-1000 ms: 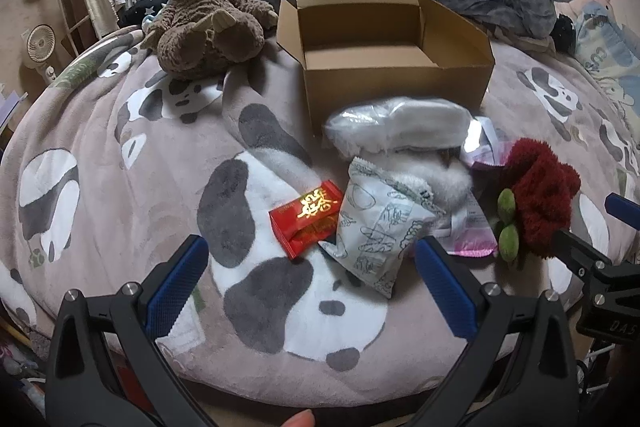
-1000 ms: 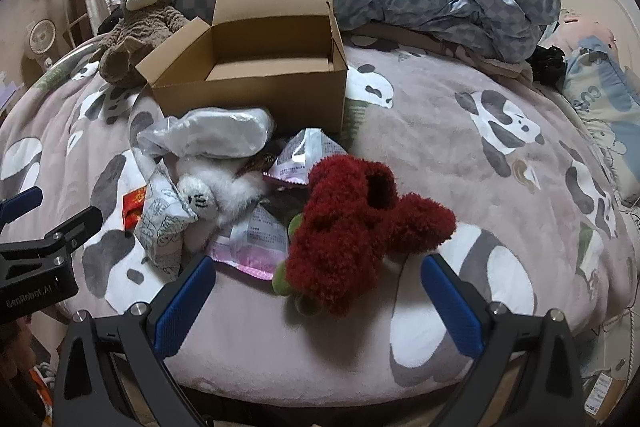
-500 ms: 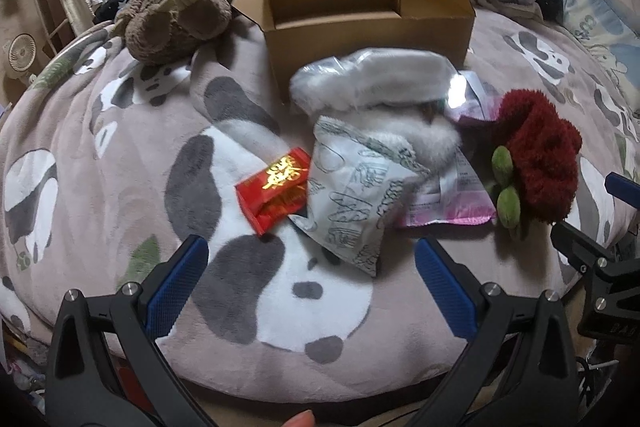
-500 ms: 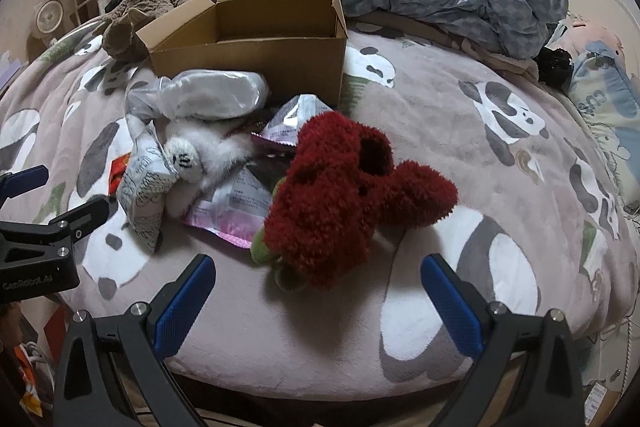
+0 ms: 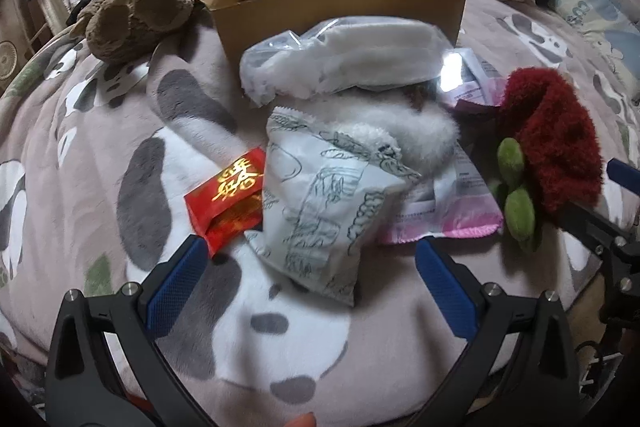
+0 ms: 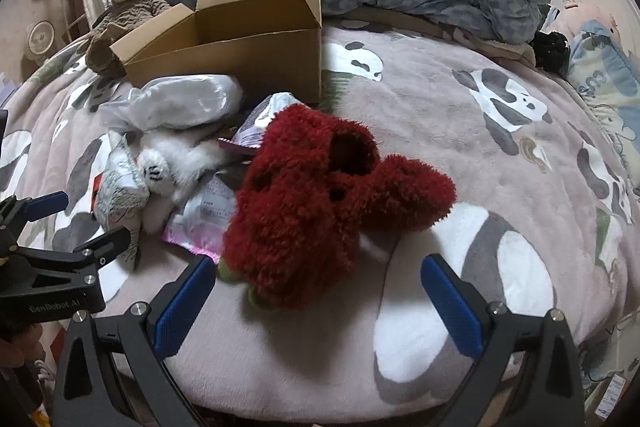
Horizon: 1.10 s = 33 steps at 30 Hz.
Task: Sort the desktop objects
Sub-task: 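Approach the white printed pouch with the left tool while the right tool approaches the red plush, then close the left tool on the white pouch while the right tool grasps the red plush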
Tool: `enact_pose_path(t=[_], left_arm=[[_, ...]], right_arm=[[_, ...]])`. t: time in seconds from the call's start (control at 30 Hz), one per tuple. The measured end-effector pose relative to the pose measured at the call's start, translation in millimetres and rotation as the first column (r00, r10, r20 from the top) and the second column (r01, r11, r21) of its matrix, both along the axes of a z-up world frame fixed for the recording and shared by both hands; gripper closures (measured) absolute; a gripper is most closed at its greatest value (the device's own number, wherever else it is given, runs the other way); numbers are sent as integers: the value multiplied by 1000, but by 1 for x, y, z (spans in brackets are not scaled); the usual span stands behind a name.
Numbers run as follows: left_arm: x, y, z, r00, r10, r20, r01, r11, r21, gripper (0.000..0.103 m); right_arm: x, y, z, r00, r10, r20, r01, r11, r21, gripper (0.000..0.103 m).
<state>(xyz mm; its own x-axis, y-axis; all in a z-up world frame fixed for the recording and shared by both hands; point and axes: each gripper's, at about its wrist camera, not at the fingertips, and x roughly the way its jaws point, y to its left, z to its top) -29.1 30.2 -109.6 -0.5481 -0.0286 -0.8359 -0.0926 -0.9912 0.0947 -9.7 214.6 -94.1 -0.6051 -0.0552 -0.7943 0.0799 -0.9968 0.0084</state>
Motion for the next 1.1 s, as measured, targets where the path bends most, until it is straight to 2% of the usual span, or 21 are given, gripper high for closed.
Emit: enact_pose_path(t=[0.53, 0.77, 0.87, 0.93, 0.97, 1.03, 1.07, 1.1], left_arm=[[-36, -2, -22, 999, 24, 28, -23, 1000, -7, 0], [-41, 4, -25, 1000, -22, -4, 22, 999, -37, 0], [-41, 2, -24, 1000, -29, 1, 29, 999, -15, 0], [-41, -1, -20, 999, -40, 6, 40, 999, 25, 0], [-41, -2, -19, 999, -53, 13, 52, 997, 58, 1], [-41, -5, -18, 995, -87, 39, 81, 986, 148, 5], [-42, -6, -19, 994, -92, 54, 81, 982, 171, 8], [-41, -7, -19, 995, -87, 54, 77, 984, 160, 16]], right_arm=[[-37, 3, -12, 1000, -23, 16, 24, 999, -28, 0], [-51, 9, -18, 999, -45, 23, 47, 997, -68, 1], [-54, 14, -21, 998, -49, 44, 54, 992, -112, 10], [-55, 17, -25, 997, -34, 70, 45, 986, -160, 19], [-55, 18, -27, 996, -25, 83, 39, 983, -180, 27], [-55, 21, -32, 994, -4, 113, 30, 972, -231, 40], [-54, 22, -34, 992, 2, 125, 30, 967, -254, 48], [-54, 23, -35, 991, 8, 136, 31, 959, -281, 52]])
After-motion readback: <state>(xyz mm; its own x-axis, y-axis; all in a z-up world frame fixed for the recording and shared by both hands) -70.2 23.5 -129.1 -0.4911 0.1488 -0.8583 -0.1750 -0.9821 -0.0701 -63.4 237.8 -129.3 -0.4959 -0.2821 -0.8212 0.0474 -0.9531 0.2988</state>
